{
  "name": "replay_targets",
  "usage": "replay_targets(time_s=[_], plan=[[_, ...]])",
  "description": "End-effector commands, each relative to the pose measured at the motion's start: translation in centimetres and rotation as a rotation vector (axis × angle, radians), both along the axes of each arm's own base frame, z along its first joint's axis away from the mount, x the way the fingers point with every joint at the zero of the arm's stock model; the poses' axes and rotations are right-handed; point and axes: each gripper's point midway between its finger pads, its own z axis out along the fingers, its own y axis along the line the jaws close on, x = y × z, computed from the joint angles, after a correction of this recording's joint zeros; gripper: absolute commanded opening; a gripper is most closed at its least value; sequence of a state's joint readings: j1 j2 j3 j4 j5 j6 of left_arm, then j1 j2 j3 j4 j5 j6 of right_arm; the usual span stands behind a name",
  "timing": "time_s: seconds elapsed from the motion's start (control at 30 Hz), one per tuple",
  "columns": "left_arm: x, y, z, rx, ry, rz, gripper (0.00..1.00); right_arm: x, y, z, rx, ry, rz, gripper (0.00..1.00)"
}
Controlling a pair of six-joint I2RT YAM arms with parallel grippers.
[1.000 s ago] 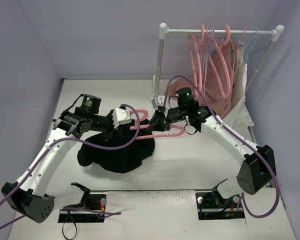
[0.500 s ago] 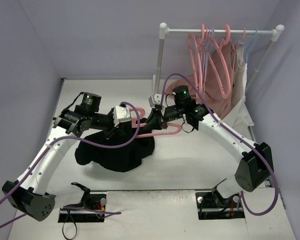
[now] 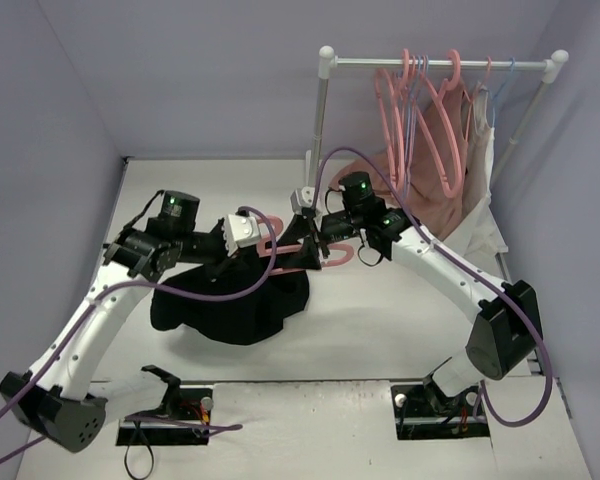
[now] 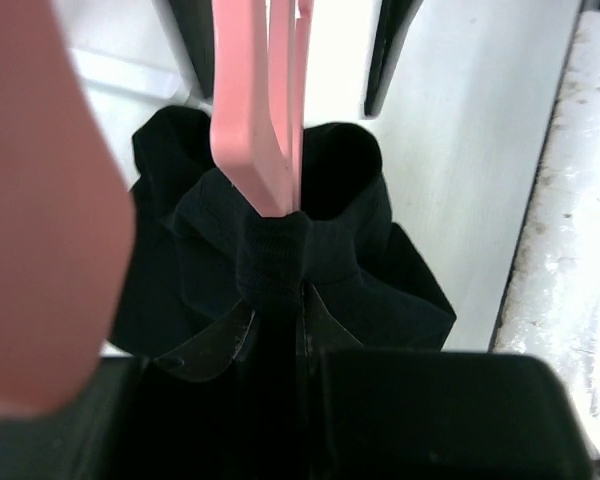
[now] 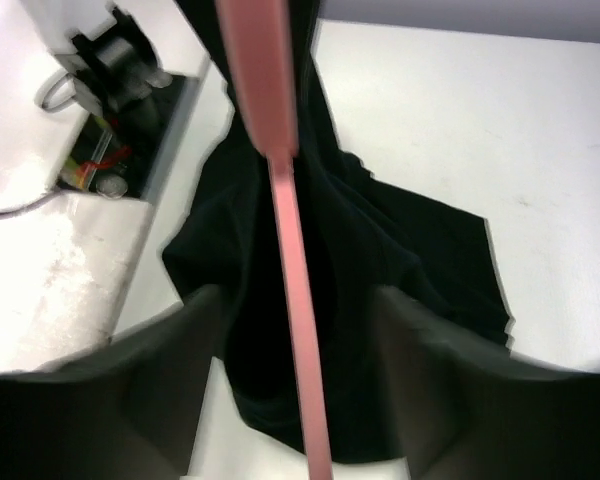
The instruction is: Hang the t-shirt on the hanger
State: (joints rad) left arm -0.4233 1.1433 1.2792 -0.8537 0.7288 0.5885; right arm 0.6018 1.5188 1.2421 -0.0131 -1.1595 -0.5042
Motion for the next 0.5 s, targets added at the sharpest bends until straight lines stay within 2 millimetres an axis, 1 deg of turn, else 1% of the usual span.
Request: replay_targets(time_s=[0.0,0.03,0.07,0.13,0.17,0.2,0.23,0.27,0.33,0.37,0.4,0.43,0.47], plan=[[1.4,1.5,2.5,-0.041,-0.188,0.147,0.0,2.3,-1.2,1.7,-0.005,-0.024,-0.189,0.75],[1.5,1.7,2.9,-0.05,-0.212,0.168,0.0,2.9,-1.6,1.3,-0.02,-0.01,-0.232,0.76],[1.6,2.0,2.4,-0.05,-0.216,0.19,0.0,3.6,-2.2,1.3,-0.03,-0.001,-0.291,0.8],[1.7,2.4,2.7,-0.067,-0.238,0.234,0.0,5.5,-3.9,1.7,-0.046,0.022,-0.469,0.89],[1.7,2.7,2.7,-0.064,-0.243,0.246,0.0,6.4,-4.6,1.7,-0.056,0.031,-0.547,0.9],[1.7,2.8,2.6,-0.06,-0.241,0.257,0.0,6.4,-4.9,2.1,-0.047,0.06,-0.583,0.91],[1.8,3.0,2.6,-0.06,-0.24,0.277,0.0,7.4,-6.1,2.7,-0.032,0.101,-0.715,0.91],[1.9,3.1,2.6,-0.062,-0.238,0.288,0.0,8.0,-6.7,3.1,-0.022,0.086,-0.773,0.9],[1.9,3.2,2.7,-0.083,-0.237,0.316,0.0,7.9,-7.0,3.6,0.046,0.208,-0.87,0.88],[1.8,3.1,2.8,-0.092,-0.239,0.315,0.0,7.4,-6.8,3.7,0.102,0.274,-0.917,0.87],[1.7,3.1,2.9,-0.102,-0.242,0.314,0.0,7.5,-7.2,3.6,0.13,0.277,-0.951,0.87],[1.5,2.9,2.9,-0.116,-0.243,0.309,0.0,6.9,-6.6,3.3,0.157,0.33,-0.965,0.84],[1.2,2.9,3.2,-0.132,-0.25,0.306,0.0,6.9,-6.4,3.3,0.194,0.356,-1.0,0.82]])
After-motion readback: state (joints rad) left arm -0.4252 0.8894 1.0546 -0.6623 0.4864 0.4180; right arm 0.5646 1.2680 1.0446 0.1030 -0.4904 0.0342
